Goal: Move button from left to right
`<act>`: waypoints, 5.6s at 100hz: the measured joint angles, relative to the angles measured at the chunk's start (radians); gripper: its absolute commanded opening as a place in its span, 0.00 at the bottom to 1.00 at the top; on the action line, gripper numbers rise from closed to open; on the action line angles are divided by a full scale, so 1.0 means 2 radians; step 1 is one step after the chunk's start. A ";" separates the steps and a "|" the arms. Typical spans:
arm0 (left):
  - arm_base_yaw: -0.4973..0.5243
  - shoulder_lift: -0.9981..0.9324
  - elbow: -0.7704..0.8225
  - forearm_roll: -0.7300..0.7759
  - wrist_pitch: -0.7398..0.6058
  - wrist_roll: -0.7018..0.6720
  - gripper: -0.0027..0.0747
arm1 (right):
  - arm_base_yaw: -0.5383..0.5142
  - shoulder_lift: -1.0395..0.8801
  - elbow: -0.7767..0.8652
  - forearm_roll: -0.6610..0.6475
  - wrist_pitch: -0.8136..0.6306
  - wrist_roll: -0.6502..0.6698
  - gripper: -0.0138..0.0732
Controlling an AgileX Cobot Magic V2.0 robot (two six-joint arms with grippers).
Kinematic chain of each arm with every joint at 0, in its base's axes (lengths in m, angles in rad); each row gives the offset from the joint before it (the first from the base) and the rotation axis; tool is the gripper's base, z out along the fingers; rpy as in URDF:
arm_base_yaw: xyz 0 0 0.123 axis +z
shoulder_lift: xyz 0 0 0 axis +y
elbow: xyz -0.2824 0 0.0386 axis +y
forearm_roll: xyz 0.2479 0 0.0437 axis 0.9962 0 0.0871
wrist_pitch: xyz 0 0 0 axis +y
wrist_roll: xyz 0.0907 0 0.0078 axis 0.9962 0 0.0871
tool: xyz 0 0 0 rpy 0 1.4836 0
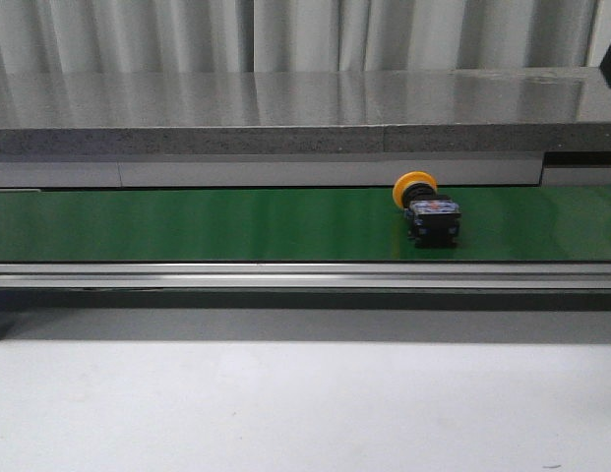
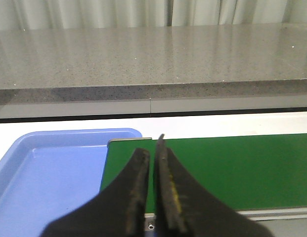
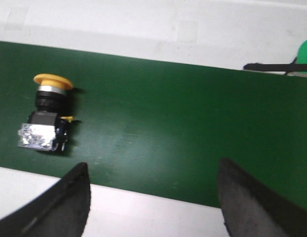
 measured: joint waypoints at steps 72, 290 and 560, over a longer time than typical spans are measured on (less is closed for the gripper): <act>0.000 0.000 0.000 0.000 0.000 0.000 0.04 | 0.056 0.150 -0.007 0.002 -0.087 -0.004 0.74; 0.000 0.000 0.000 0.000 0.000 0.000 0.04 | -0.284 0.286 -0.084 -0.110 -0.073 -0.004 0.29; 0.000 0.000 0.000 0.000 0.000 0.000 0.04 | -0.059 -0.432 0.296 -0.063 -0.227 -0.005 0.08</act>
